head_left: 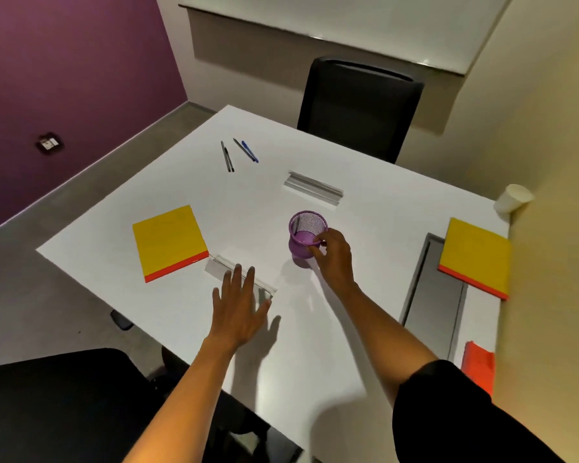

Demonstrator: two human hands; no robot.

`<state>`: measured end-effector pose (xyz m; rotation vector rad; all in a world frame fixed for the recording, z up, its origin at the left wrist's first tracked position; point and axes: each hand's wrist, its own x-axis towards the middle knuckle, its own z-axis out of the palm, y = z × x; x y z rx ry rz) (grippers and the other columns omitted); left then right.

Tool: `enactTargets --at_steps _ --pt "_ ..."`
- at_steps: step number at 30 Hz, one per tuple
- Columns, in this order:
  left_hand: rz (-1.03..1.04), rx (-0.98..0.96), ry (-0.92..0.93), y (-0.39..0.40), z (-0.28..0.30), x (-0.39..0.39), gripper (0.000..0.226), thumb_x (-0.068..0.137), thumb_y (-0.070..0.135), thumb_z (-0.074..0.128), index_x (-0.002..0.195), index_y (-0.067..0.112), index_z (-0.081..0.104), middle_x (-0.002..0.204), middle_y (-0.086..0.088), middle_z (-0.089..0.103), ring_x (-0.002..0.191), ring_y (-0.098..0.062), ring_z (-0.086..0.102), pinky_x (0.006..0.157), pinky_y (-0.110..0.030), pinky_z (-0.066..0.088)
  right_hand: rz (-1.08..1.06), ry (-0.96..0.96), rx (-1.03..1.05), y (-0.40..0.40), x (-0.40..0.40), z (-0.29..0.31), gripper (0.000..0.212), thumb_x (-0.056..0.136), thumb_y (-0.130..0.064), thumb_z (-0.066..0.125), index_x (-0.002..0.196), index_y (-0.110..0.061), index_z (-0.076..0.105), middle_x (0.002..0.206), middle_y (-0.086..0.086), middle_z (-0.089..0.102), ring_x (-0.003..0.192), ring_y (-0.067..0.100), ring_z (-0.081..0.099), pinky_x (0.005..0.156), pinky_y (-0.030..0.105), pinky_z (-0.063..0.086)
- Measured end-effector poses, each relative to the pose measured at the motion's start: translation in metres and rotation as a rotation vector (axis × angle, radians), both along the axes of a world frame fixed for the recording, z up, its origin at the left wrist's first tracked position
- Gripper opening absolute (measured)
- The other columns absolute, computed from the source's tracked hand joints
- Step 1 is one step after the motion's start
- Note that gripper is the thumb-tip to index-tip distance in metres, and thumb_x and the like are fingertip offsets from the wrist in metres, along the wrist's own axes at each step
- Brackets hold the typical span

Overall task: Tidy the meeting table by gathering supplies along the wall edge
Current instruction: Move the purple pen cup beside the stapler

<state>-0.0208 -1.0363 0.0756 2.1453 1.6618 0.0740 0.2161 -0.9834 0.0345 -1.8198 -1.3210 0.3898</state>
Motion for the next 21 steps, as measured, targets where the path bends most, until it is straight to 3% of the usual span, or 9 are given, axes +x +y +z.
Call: enactTargets --at_steps 7,11,16,21 --pt "-0.188 -0.003 -0.027 -0.023 0.011 0.058 0.076 0.094 0.054 0.038 0.153 0.023 0.002 0.161 -0.005 -0.007 0.149 -0.027 -0.008 0.117 -0.053 0.007 -0.191 0.047 0.002 -0.089 0.067 0.009 0.023 0.081 -0.005 0.070 0.103 -0.008 0.064 0.114 0.011 0.054 0.094 0.025 0.063 0.082 0.040 0.057" --pt "-0.290 -0.008 -0.017 -0.041 0.014 0.092 0.083 0.085 0.064 0.024 0.153 0.024 0.000 0.161 -0.004 -0.008 0.148 -0.026 -0.010 0.117 -0.053 0.006 -0.319 0.076 0.013 -0.138 0.103 0.011 0.023 0.082 -0.004 0.070 0.104 -0.003 0.066 0.114 0.012 0.052 0.094 0.018 0.059 0.083 0.033 0.057" --pt "-0.384 0.002 0.005 -0.057 0.011 0.119 0.083 0.084 0.064 0.022 0.153 0.023 0.001 0.161 -0.004 -0.006 0.148 -0.026 -0.009 0.116 -0.053 0.008 -0.484 0.093 -0.058 -0.181 0.145 0.011 0.019 0.085 -0.011 0.068 0.103 -0.007 0.067 0.104 0.013 0.053 0.092 0.023 0.059 0.066 0.016 0.050" --pt "-0.433 0.003 0.054 -0.062 0.004 0.129 0.091 0.077 0.071 0.011 0.153 0.022 0.003 0.162 -0.004 -0.003 0.148 -0.027 -0.007 0.116 -0.053 0.010 -0.661 0.047 -0.136 -0.205 0.184 0.005 0.028 0.088 -0.010 0.066 0.115 -0.002 0.065 0.107 0.022 0.060 0.098 0.033 0.061 0.072 0.027 0.050"
